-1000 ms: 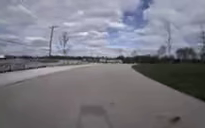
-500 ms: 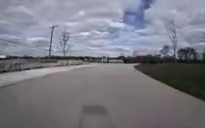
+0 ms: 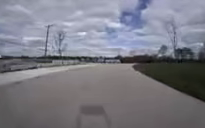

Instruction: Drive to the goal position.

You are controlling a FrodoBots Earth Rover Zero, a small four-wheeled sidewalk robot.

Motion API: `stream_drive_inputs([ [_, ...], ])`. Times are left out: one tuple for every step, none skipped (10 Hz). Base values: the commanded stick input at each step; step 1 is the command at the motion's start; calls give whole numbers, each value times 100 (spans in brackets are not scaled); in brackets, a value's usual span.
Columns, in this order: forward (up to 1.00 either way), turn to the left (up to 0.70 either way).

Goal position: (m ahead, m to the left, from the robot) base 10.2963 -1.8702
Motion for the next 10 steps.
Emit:
stream_drive_inputs([
  [100,0],
  [100,0],
  [100,0],
  [100,0],
  [100,0],
  [100,0],
  [100,0],
  [100,-25],
  [100,-33],
  [100,-21],
])
